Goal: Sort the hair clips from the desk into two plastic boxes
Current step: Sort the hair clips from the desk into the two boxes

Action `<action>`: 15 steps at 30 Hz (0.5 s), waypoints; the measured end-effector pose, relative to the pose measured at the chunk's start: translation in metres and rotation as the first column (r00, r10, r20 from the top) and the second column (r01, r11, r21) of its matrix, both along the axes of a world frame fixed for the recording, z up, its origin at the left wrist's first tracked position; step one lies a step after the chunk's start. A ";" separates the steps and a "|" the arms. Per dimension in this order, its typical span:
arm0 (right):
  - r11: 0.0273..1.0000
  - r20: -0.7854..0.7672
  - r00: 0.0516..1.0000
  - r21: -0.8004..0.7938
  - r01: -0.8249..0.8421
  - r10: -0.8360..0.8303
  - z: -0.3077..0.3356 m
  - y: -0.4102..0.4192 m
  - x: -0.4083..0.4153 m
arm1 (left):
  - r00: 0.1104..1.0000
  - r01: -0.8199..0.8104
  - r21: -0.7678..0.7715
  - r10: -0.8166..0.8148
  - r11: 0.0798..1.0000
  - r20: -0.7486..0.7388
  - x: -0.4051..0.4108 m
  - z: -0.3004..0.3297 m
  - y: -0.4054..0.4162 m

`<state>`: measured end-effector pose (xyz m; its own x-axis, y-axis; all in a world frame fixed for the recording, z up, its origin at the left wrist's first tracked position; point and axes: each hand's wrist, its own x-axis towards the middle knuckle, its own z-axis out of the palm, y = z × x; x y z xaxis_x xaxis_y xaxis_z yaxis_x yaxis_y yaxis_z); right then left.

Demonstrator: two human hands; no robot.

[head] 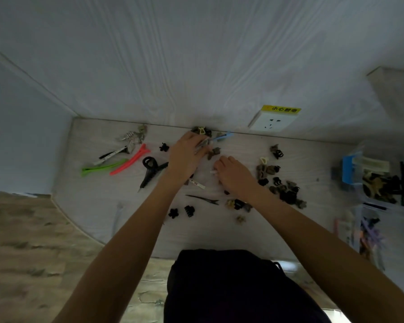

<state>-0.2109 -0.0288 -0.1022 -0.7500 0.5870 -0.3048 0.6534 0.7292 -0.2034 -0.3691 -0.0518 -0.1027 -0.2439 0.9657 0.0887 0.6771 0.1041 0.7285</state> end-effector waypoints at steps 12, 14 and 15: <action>0.933 -0.252 0.916 -0.260 0.248 -0.313 0.024 0.041 -0.011 | 0.969 0.133 -0.170 -0.164 0.976 -0.186 -0.002 0.005 -0.065; 0.949 -0.236 0.935 -0.238 0.207 -0.264 0.017 0.037 -0.026 | 0.923 0.192 -0.206 -0.247 0.960 -0.294 -0.001 -0.003 -0.072; 0.955 -0.228 0.943 -0.229 0.190 -0.242 0.013 0.034 -0.033 | 0.902 0.213 -0.233 -0.283 0.949 -0.326 -0.001 -0.006 -0.073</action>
<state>-0.2436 0.0050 -0.0895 -0.6789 0.6897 -0.2516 0.6992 0.5029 -0.5080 -0.3705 -0.1253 -0.1091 0.0193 0.9977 -0.0645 0.9063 0.0098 0.4224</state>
